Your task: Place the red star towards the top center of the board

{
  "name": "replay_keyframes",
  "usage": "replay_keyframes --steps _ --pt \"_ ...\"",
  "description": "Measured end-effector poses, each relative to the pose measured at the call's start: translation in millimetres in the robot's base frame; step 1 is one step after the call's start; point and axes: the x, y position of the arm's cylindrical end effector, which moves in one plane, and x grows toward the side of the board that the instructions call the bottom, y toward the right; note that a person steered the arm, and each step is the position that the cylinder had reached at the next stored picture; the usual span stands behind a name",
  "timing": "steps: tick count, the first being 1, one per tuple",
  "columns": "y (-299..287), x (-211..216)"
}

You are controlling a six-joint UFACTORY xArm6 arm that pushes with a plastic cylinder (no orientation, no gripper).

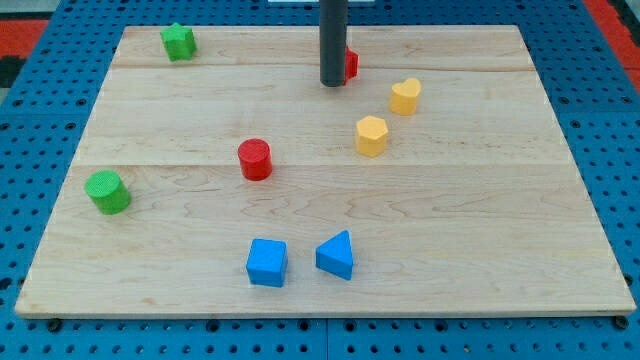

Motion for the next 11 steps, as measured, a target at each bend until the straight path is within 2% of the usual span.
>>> replay_keyframes --steps 2,3,6,9,11 --pt "39.6 -8.2" --pt "36.2 -34.3" --pt "-3.2 -53.3" --pt "-20.5 -54.0" --pt "-23.7 -13.4"
